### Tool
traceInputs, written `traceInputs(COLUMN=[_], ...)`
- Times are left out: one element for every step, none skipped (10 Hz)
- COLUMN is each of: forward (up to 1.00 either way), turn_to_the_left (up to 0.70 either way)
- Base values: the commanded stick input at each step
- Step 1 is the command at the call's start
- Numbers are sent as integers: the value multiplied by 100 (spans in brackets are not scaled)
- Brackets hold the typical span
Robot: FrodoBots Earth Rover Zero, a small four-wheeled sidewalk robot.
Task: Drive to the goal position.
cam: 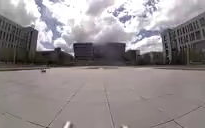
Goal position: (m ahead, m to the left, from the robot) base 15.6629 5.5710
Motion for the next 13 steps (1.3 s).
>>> traceInputs(forward=[70, 70, 70, 70, 70, 70, 70, 70, 70, 70, 70, 70, 70], turn_to_the_left=[0, 0, 0, 0, 0, 0, 0, 0, 0, 0, 0, 0, 0])
